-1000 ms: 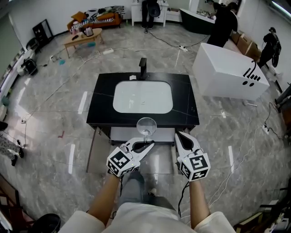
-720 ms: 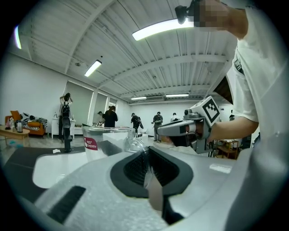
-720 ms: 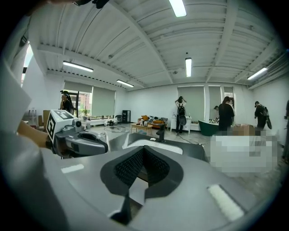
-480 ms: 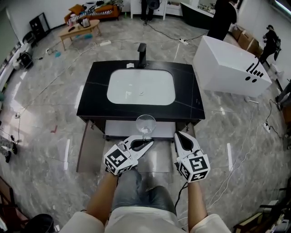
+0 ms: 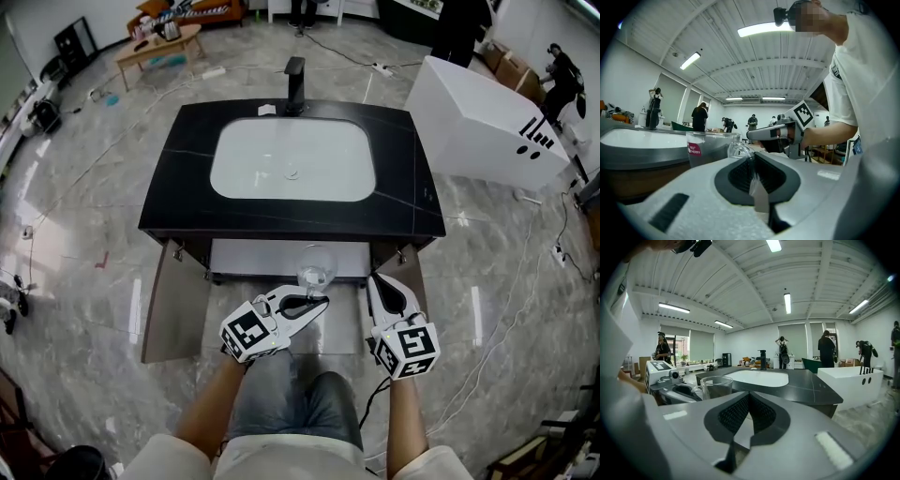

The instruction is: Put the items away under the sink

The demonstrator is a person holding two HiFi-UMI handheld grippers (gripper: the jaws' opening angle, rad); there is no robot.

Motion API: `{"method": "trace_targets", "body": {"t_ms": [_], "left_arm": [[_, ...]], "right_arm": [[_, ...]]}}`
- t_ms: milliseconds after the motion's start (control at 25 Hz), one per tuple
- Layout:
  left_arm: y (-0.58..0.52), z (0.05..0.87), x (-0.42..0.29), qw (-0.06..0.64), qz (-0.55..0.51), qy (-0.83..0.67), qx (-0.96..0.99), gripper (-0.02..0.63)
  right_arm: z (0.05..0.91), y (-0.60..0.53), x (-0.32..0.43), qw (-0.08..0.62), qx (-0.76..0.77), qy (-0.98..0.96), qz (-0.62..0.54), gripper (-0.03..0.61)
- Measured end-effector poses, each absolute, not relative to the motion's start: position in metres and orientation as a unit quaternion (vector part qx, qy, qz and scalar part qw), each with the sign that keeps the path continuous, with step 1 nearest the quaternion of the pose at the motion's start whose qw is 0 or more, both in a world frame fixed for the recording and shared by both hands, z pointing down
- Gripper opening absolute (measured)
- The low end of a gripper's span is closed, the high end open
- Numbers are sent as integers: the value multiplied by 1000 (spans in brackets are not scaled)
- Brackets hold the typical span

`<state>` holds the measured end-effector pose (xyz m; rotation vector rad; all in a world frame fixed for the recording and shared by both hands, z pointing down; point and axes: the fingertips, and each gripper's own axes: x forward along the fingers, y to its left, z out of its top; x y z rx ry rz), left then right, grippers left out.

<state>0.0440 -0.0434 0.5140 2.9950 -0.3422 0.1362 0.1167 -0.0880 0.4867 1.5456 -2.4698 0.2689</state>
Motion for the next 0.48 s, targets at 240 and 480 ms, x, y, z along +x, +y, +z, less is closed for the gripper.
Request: {"method": "trace_targets", "body": {"t_ms": [240,480], "left_arm": [[-69,576,56,52,48,-88,994,9],[-102,655,54,43,51,-65,996,9]], "right_arm": [[555,-111,121,110,527,-838,93,6],[643,-138,125,105,523,-839,103,6]]}}
